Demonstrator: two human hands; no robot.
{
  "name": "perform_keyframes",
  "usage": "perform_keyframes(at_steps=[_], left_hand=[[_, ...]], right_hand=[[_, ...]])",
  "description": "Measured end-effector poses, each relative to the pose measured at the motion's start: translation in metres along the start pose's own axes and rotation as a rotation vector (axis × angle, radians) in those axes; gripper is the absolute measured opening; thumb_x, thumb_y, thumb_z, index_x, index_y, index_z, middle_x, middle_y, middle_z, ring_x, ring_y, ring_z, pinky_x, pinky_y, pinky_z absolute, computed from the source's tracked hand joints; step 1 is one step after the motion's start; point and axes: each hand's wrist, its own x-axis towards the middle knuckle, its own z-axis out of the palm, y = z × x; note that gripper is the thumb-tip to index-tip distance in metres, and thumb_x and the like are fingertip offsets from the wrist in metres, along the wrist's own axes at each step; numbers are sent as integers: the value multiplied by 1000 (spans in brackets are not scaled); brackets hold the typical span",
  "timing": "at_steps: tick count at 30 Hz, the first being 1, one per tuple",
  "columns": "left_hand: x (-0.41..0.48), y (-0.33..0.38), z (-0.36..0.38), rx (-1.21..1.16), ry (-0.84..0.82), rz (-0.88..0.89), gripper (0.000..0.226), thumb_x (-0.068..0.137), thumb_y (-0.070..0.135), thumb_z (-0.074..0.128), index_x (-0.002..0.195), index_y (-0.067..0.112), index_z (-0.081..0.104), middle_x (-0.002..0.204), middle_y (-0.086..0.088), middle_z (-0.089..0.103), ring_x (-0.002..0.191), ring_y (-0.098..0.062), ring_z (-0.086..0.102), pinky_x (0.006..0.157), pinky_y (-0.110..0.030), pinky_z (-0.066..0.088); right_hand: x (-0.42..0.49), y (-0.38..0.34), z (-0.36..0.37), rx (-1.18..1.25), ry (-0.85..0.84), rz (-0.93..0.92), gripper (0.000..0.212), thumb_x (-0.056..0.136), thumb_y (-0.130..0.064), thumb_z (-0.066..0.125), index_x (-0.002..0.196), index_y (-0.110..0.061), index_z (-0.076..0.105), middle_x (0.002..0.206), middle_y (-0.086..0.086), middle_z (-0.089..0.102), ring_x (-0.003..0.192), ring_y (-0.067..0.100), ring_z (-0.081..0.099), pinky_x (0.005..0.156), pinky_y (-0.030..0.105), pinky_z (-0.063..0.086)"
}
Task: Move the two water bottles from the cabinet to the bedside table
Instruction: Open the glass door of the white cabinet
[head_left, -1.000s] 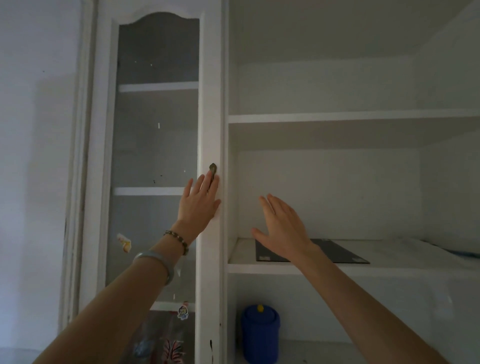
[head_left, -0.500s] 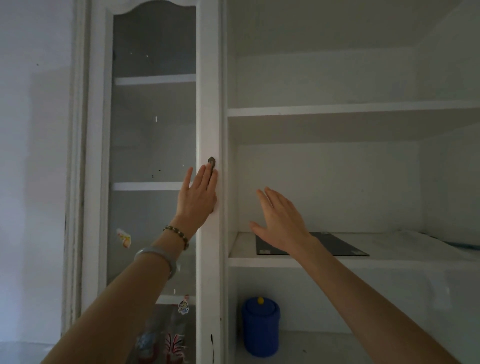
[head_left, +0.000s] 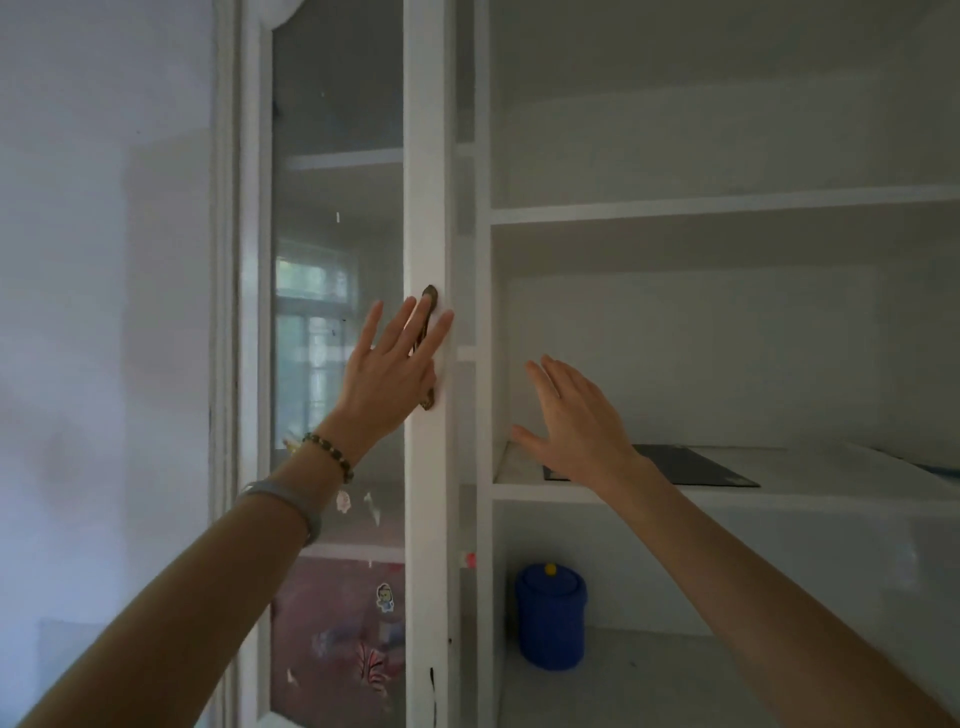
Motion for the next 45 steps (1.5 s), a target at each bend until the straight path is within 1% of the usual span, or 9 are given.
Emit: perform_keyframes(at_steps=[4,12,18,21,27,32,35,39,45], left_hand=[[-6,-15,-27,-2,-49,21,57,94,29,28,148,19,11,154,-14,16,142,-27,18,115,-52,9],[-32,-54,-81,17,-84,-2,57,92,23,26,148,18,12,155,-13,16,142,-27,19,114,-54,13],[-56,-81,-113,45,-120,-40,59,92,19,27,148,20,10,156,-11,13,143,-25,11,115,-53,8],[-65,-93,-125,45,-131,-64,58,93,18,27,149,20,12,156,-10,14,143,-23,11,116,-51,5],[-87,-128,-148,29,-134,-118,57,93,14,26,148,19,12,154,-9,19,143,-22,13,116,-51,8],[-110,-164,-164,61,-173,-124,64,93,11,34,148,22,3,154,-10,17,143,-22,13,116,-50,7],[-118,-181,-170,111,-205,-128,64,95,13,34,148,23,-1,155,-11,16,143,-23,14,117,-48,6],[-127,-192,-174,138,-233,-163,60,96,17,31,148,22,0,155,-10,16,143,-24,14,117,-46,5],[-137,-203,-176,137,-237,-216,59,98,17,30,148,23,0,155,-8,19,143,-22,12,117,-46,3]], right_hand=[[-1,-25,-7,42,12,-33,75,91,-45,47,146,-9,12,156,15,14,143,27,13,116,38,13],[2,-81,-9,135,53,-95,74,91,-49,46,146,-12,13,156,12,15,144,26,14,116,40,14],[5,-115,-14,207,100,-162,74,90,-48,49,145,-12,16,155,13,18,143,27,17,116,40,17],[7,-126,-19,249,106,-186,73,90,-45,50,145,-9,17,155,15,19,143,28,17,116,41,16],[9,-148,-21,298,114,-226,72,91,-43,48,145,-8,17,154,16,19,142,28,16,116,38,14],[10,-170,-19,319,111,-265,73,90,-43,50,144,-6,19,153,18,23,141,29,20,115,38,16],[12,-187,-18,358,124,-289,74,89,-45,49,144,-4,22,151,20,26,140,32,24,115,40,19],[16,-207,-15,350,78,-343,73,92,-46,45,146,-8,13,155,16,17,143,27,15,116,39,13],[19,-226,-15,372,76,-379,75,92,-48,44,147,-10,11,155,15,15,143,27,14,117,39,12]])
